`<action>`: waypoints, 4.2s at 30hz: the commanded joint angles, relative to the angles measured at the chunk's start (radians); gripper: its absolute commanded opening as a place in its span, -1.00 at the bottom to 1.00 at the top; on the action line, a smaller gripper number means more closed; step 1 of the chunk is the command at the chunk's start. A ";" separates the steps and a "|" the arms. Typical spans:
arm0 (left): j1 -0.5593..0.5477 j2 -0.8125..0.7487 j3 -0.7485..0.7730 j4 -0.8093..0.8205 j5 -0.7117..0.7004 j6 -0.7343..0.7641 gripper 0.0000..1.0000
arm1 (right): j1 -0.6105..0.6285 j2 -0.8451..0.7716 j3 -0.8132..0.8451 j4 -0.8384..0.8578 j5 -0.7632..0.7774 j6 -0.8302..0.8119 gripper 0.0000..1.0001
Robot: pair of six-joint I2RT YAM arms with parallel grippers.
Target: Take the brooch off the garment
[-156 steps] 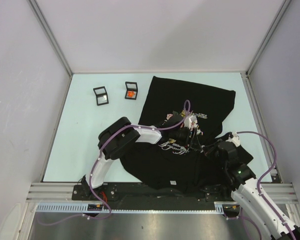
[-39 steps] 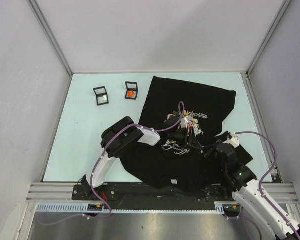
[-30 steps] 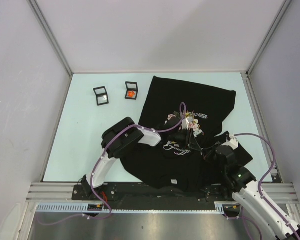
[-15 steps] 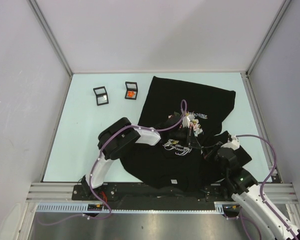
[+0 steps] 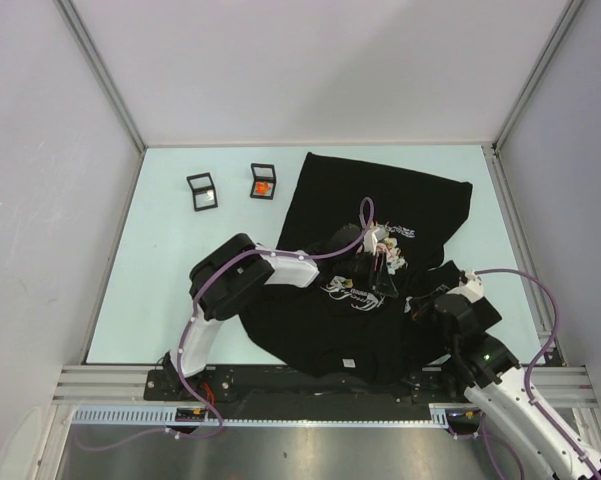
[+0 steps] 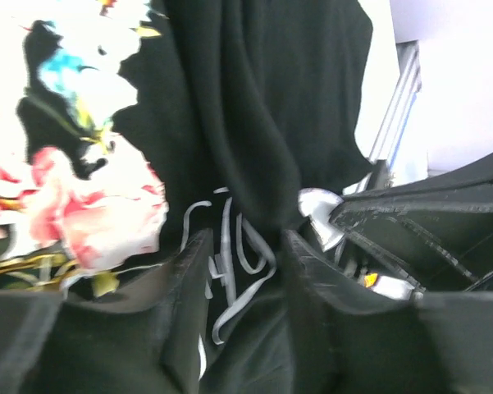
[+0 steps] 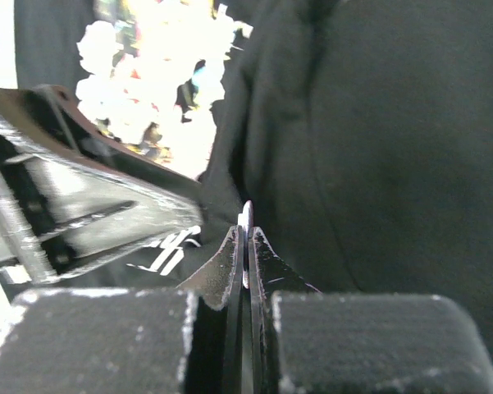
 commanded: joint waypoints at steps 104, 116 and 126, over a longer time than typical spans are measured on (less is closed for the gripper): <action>-0.031 0.085 0.242 -0.216 0.067 0.204 -0.01 | -0.279 0.340 0.132 0.072 -0.232 -0.099 -1.00; -0.033 0.067 0.187 -0.163 0.069 0.201 -0.96 | -0.279 0.467 0.119 0.108 -0.276 -0.080 -0.65; -0.033 0.062 0.187 -0.162 0.081 0.207 -1.00 | -0.280 0.473 0.100 0.162 -0.307 -0.072 -0.42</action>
